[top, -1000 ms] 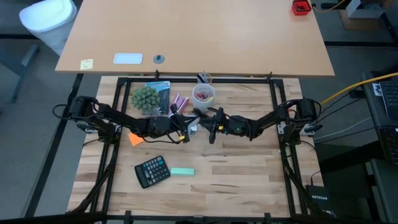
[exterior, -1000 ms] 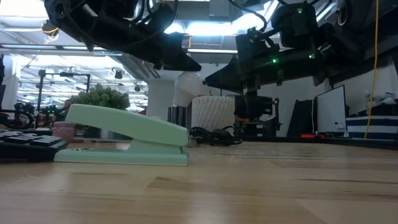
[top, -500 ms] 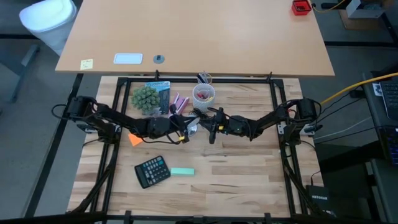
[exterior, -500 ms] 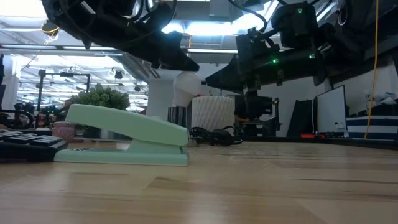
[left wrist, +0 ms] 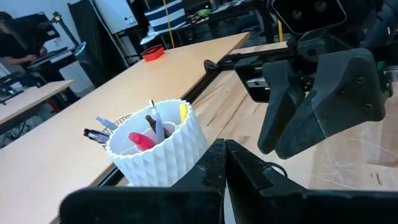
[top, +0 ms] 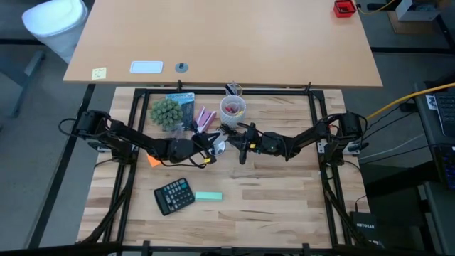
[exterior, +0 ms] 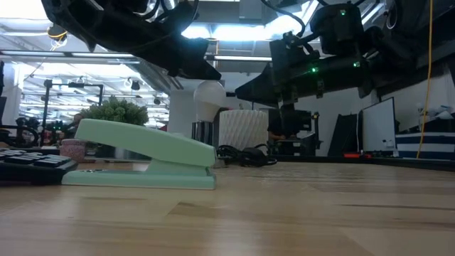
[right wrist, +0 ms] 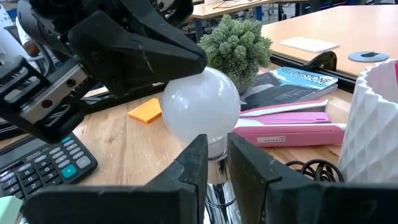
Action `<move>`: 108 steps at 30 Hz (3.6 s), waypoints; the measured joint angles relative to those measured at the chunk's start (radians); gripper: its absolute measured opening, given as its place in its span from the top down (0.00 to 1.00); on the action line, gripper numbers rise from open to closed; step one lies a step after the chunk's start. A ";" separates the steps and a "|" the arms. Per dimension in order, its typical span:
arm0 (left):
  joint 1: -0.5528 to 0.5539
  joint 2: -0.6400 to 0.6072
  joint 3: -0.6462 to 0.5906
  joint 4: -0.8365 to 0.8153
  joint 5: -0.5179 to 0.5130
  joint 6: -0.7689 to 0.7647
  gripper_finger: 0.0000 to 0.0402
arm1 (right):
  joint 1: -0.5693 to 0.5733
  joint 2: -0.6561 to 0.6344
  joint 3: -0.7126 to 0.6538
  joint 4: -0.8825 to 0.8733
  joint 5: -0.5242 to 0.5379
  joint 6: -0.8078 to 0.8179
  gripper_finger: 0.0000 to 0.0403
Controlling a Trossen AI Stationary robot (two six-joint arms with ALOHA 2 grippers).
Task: Screw lightbulb
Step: Insert the lightbulb into the lamp
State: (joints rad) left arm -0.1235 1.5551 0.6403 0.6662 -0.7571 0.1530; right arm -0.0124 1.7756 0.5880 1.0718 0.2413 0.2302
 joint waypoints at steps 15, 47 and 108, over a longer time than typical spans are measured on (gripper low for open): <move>-0.003 0.000 -0.001 -0.002 -0.043 -0.097 1.00 | 0.000 0.000 0.000 0.000 0.000 0.000 0.84; -0.043 0.000 -0.001 -0.048 -0.174 -0.175 1.00 | -0.003 0.000 0.000 0.049 0.077 -0.017 0.84; -0.053 0.000 -0.001 -0.056 -0.250 -0.232 1.00 | -0.126 -0.122 0.129 -0.145 -0.069 -0.137 0.84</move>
State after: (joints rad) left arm -0.1768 1.5555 0.6395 0.6098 -1.0067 -0.0792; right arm -0.1386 1.6537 0.7170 0.9271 0.1726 0.0931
